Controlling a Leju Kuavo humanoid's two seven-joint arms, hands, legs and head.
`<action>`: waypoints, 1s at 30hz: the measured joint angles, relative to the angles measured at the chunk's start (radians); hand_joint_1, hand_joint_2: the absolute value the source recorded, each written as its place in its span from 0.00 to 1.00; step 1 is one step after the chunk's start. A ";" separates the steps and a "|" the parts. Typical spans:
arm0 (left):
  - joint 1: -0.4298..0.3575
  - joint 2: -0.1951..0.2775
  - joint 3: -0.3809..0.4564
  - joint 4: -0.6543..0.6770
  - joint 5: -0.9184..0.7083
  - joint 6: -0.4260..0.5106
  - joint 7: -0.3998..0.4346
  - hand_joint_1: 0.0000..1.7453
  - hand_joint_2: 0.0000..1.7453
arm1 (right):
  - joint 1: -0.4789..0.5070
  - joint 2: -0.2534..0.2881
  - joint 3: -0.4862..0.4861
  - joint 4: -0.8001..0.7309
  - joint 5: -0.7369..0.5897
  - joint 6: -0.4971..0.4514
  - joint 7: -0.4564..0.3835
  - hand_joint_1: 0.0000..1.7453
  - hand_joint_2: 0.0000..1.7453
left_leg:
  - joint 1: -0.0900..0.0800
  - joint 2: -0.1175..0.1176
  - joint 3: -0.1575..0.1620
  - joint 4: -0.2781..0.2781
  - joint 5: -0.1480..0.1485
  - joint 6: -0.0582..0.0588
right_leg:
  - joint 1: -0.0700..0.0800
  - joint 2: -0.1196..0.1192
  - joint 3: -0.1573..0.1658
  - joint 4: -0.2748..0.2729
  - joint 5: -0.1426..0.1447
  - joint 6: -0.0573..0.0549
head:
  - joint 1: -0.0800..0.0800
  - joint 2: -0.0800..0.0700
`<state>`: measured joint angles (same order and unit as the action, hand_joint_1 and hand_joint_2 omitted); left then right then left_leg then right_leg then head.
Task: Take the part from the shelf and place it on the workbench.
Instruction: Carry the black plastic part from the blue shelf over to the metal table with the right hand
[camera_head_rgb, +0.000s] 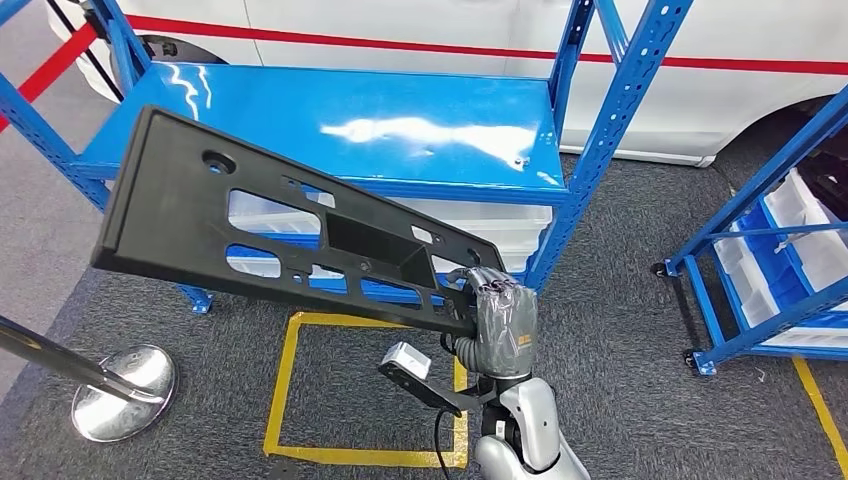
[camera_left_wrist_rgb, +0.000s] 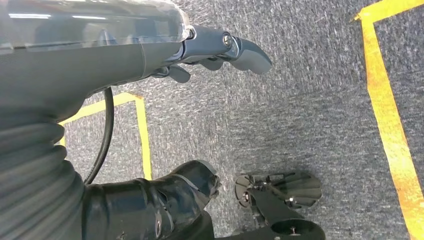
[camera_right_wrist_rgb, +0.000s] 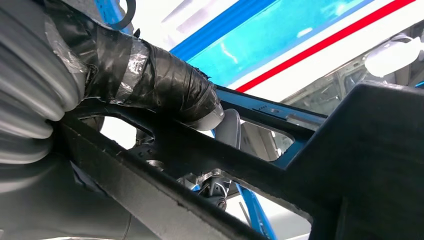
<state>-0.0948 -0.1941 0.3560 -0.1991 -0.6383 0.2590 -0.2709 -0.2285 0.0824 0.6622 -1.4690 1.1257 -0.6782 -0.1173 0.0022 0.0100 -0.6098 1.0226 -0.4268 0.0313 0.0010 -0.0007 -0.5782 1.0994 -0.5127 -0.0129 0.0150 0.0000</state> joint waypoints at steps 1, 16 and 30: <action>0.000 -0.001 0.001 0.000 0.000 0.000 -0.001 0.00 1.00 | 0.000 0.000 0.000 -0.001 -0.002 0.000 -0.001 0.98 1.00 | 0.000 0.000 -0.004 0.003 0.003 -0.004 | 0.004 0.000 0.022 -0.041 0.008 -0.006 | 0.000 0.000; 0.001 -0.001 0.010 0.000 0.000 0.002 -0.002 0.00 1.00 | 0.000 -0.003 0.000 -0.004 -0.017 0.001 -0.004 0.98 1.00 | 0.018 -0.008 0.072 0.013 -0.073 -0.065 | -0.010 -0.005 -0.047 -0.061 0.083 -0.010 | -0.002 0.000; 0.004 0.001 0.013 0.000 -0.001 0.003 -0.004 0.00 1.00 | 0.001 -0.004 -0.002 -0.009 -0.029 -0.001 -0.013 0.98 1.00 | 0.011 -0.009 0.064 -0.013 -0.046 -0.019 | -0.010 -0.002 -0.071 -0.032 0.070 0.020 | -0.001 0.000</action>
<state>-0.0907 -0.1934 0.3695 -0.1991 -0.6396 0.2618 -0.2748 -0.2275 0.0784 0.6599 -1.4779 1.0967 -0.6791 -0.1302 0.0136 0.0009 -0.5457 1.0099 -0.4725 0.0118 -0.0092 -0.0028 -0.6487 1.0678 -0.4427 0.0073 0.0140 0.0000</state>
